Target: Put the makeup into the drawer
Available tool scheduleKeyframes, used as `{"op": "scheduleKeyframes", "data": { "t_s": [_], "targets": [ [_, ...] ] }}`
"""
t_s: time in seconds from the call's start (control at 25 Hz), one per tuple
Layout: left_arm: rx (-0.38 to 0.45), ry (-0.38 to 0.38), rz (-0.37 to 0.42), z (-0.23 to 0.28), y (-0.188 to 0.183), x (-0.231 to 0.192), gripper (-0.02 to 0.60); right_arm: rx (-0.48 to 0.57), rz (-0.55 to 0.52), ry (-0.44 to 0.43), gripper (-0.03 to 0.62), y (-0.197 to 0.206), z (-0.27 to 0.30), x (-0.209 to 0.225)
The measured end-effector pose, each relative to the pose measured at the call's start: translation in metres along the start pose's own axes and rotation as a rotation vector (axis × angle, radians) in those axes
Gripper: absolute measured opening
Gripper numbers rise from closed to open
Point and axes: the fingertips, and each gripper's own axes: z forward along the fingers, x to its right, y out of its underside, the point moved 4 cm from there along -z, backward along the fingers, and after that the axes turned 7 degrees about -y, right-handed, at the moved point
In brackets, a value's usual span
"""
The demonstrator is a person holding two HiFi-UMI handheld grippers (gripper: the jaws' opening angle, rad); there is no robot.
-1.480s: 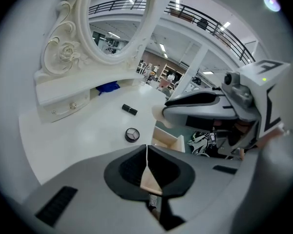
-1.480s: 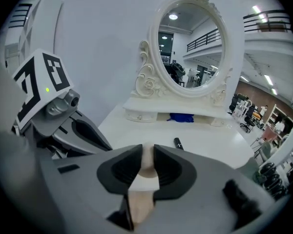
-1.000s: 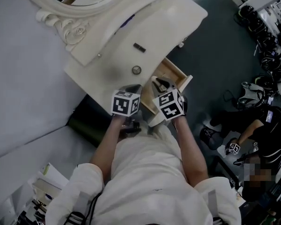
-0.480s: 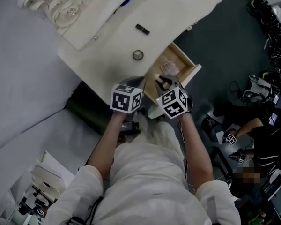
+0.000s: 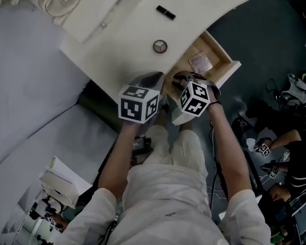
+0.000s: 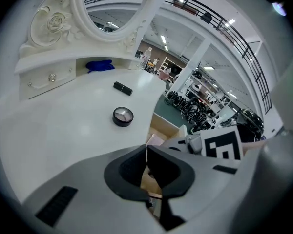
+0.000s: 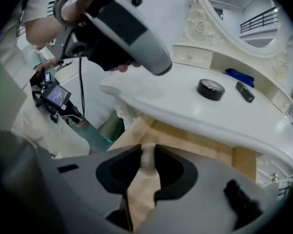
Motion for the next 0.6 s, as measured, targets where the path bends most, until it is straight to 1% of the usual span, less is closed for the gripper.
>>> {"op": "scheduleKeyframes", "data": {
  "t_s": [0.12,0.2,0.36,0.6],
  "targets": [
    [-0.003,-0.011,0.0,0.003,0.002,-0.005,0.011,-0.03,-0.05,-0.072,0.095,0.007,0.024,0.0],
    [-0.009,-0.014,0.001,0.005,0.005,-0.006,0.011,-0.046,-0.07,-0.102,0.097,0.011,0.037,0.0],
    [-0.019,-0.015,0.014,0.008,0.009,-0.007,0.011,-0.069,-0.082,-0.124,0.107,0.016,0.054,0.006],
    [-0.028,-0.011,0.019,0.009,0.014,-0.007,0.011,-0.068,-0.064,-0.14,0.134,0.018,0.061,0.011]
  ]
}}
